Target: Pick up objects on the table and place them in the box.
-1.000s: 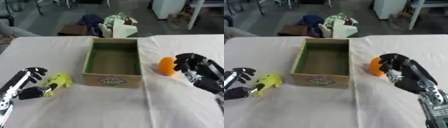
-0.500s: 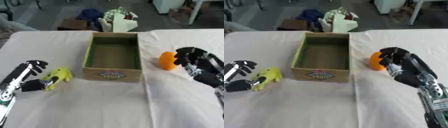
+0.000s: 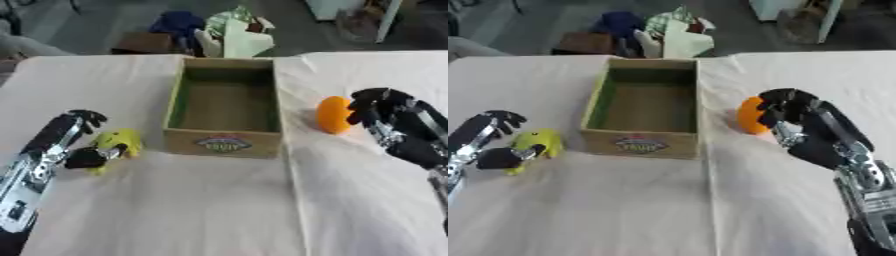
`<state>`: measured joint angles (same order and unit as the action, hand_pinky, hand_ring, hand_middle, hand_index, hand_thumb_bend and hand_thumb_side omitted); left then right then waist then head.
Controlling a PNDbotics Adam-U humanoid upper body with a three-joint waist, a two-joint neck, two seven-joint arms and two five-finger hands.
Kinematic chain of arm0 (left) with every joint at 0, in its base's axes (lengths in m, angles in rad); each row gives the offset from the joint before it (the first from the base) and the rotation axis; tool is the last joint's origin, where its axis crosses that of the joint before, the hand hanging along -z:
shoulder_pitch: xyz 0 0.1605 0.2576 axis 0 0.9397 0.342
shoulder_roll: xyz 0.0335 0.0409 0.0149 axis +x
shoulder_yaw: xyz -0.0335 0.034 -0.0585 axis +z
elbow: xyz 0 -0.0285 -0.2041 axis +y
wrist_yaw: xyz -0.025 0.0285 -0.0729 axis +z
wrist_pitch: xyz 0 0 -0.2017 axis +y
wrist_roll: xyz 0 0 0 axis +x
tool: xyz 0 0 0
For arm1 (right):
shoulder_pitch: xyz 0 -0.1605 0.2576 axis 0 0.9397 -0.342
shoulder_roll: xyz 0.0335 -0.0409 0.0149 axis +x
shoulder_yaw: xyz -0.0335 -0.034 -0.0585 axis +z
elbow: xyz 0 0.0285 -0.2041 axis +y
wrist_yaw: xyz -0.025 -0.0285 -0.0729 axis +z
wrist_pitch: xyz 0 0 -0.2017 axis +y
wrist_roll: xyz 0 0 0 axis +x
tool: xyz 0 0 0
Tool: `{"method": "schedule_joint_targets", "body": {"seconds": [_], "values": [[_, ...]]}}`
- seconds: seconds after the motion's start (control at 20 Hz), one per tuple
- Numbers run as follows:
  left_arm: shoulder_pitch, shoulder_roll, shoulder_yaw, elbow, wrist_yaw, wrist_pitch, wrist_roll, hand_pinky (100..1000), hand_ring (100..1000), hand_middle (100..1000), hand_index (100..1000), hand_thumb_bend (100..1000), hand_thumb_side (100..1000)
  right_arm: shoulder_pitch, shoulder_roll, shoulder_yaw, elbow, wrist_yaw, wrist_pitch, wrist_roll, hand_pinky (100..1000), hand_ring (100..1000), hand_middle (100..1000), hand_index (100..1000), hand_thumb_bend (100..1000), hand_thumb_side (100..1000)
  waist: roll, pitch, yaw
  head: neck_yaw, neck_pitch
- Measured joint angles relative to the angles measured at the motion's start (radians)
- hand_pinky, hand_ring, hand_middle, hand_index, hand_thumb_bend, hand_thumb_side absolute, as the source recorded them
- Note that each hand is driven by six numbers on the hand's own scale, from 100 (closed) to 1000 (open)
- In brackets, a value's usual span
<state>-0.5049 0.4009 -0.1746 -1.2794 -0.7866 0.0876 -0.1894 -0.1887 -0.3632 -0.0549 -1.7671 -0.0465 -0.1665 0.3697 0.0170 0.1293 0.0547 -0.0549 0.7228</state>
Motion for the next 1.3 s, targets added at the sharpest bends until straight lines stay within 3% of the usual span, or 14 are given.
{"method": "schedule_joint_targets", "body": {"seconds": [0.45, 0.6, 0.85, 0.9, 1.05, 1.3], "values": [[-0.016, -0.005, -0.014, 0.058, -0.047, -0.028, -0.039, 657, 625, 633, 808, 466, 401, 0.0, 0.0, 0.0, 0.0, 0.0, 0.0, 0.0, 638, 605, 629, 781, 100, 406, 0.0, 0.0, -0.004, 0.001, 0.024], [-0.024, -0.005, -0.014, 0.067, -0.058, -0.03, -0.044, 648, 597, 606, 804, 406, 351, 0.0, 0.0, 0.0, 0.0, 0.0, 0.0, 0.0, 638, 605, 629, 781, 100, 406, 0.0, 0.0, -0.004, 0.001, 0.025], [-0.029, -0.005, -0.014, 0.08, -0.067, -0.026, -0.049, 612, 538, 560, 789, 202, 200, 0.001, 0.0, 0.0, 0.0, 0.0, 0.0, 0.0, 638, 606, 629, 781, 100, 406, 0.0, -0.003, -0.004, 0.001, 0.03], [-0.03, -0.005, -0.013, 0.083, -0.067, -0.025, -0.049, 582, 500, 531, 780, 100, 137, 0.001, 0.0, 0.0, 0.0, 0.0, 0.0, 0.0, 638, 606, 629, 781, 100, 407, 0.0, -0.003, -0.004, 0.001, 0.032], [-0.028, -0.005, -0.006, 0.085, -0.061, -0.016, -0.044, 559, 461, 492, 765, 100, 114, 0.001, 0.0, 0.0, 0.0, 0.0, 0.0, 0.0, 638, 606, 629, 780, 100, 407, 0.0, -0.003, -0.004, 0.001, 0.033], [-0.015, -0.004, 0.016, 0.045, -0.013, 0.004, -0.028, 523, 402, 437, 747, 100, 155, 0.001, 0.0, 0.0, 0.0, 0.0, 0.0, -0.001, 638, 606, 629, 781, 100, 407, -0.001, -0.003, -0.001, 0.001, 0.033]]}}
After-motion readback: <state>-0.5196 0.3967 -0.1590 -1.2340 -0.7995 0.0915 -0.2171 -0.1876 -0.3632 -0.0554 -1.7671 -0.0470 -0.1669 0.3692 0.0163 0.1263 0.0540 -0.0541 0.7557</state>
